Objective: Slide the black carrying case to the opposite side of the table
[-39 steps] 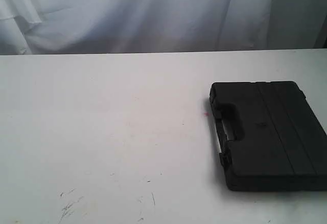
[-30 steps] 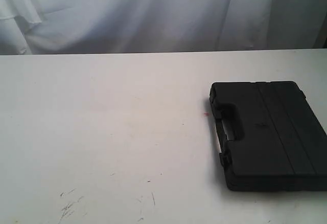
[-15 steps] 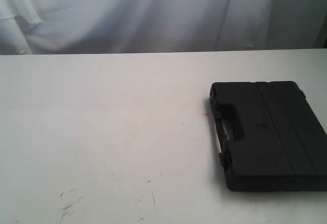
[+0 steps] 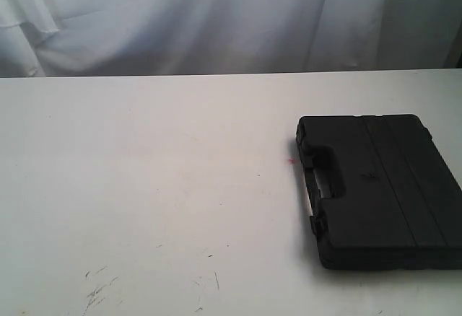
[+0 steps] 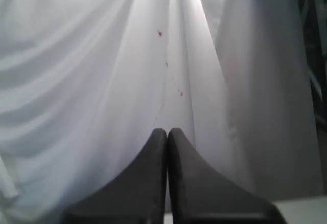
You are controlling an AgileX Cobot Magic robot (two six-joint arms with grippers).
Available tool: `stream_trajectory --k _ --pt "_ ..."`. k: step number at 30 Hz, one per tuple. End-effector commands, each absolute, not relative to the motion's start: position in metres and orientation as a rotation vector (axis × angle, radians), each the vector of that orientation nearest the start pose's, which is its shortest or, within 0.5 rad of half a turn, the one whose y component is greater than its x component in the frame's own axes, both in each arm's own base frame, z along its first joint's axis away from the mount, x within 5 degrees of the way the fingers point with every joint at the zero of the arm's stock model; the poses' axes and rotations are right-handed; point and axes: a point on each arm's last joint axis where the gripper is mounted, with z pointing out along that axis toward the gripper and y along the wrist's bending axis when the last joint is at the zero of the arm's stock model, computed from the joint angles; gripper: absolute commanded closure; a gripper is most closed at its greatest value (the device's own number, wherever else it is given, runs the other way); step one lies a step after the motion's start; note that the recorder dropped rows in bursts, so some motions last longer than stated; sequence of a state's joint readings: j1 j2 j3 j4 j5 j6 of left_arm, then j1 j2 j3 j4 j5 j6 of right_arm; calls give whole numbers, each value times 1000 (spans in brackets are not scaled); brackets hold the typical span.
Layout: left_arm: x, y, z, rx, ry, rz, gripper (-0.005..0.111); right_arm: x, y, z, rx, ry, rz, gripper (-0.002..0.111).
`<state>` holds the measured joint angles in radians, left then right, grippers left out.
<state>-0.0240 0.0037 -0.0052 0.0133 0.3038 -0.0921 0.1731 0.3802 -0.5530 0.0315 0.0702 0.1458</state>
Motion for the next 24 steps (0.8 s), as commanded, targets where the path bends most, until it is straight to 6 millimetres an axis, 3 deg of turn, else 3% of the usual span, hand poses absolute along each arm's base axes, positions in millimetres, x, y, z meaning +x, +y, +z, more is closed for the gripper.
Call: stream_trajectory --k 1,5,8,10,15,24 --pt "55 -1 187 -59 1776 -75 107 117 24 354 46 1753 355 108" --pt "55 -1 187 -59 1776 -75 107 150 41 305 -31 2284 393 108" --pt "55 -1 187 -59 1776 -75 107 155 45 283 -40 2509 409 108" --pt "55 -1 187 -59 1776 -75 107 161 46 275 -38 2569 406 108" --pt "55 -1 187 -59 1776 -75 107 162 47 274 -48 2574 417 108" --pt "55 -1 187 -59 1776 -75 107 181 54 310 -102 2527 430 108"
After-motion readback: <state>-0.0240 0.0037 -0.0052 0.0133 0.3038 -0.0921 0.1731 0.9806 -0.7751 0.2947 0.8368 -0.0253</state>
